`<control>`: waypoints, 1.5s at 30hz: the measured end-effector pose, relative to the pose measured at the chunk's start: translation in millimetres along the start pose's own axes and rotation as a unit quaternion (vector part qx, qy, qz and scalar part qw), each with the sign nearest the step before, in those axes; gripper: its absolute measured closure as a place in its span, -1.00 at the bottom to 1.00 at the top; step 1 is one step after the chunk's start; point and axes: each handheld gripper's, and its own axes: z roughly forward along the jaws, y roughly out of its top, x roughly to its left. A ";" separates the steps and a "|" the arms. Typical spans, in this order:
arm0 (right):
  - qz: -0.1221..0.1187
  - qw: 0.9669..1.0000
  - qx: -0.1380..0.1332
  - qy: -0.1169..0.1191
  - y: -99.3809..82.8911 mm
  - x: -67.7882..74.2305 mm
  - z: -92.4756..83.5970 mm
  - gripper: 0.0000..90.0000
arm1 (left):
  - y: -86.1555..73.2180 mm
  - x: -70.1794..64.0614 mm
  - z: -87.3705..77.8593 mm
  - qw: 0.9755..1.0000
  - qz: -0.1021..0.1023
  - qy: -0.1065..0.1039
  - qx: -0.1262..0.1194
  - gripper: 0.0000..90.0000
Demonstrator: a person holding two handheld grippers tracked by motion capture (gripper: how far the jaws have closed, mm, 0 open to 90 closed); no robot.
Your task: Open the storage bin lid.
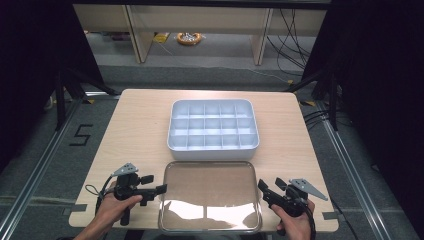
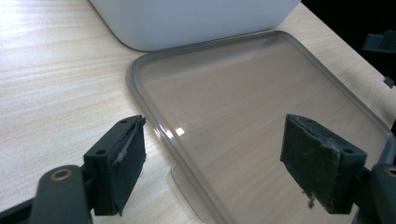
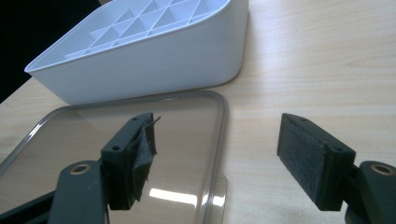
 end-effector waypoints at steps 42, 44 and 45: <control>-0.099 0.993 0.023 0.051 -26.3 26.2 -35.7 -0.62 | -31.2 -32.0 -30.4 0.996 0.082 -0.010 0.021 -0.67; -0.100 0.993 0.029 0.054 -26.6 27.7 -38.8 -0.62 | -32.1 -31.6 -29.9 0.996 0.090 -0.010 0.018 -0.66; -0.081 0.995 0.040 0.052 -27.6 30.6 -40.8 -0.62 | -32.3 -31.7 -30.2 0.996 0.091 -0.010 0.018 -0.66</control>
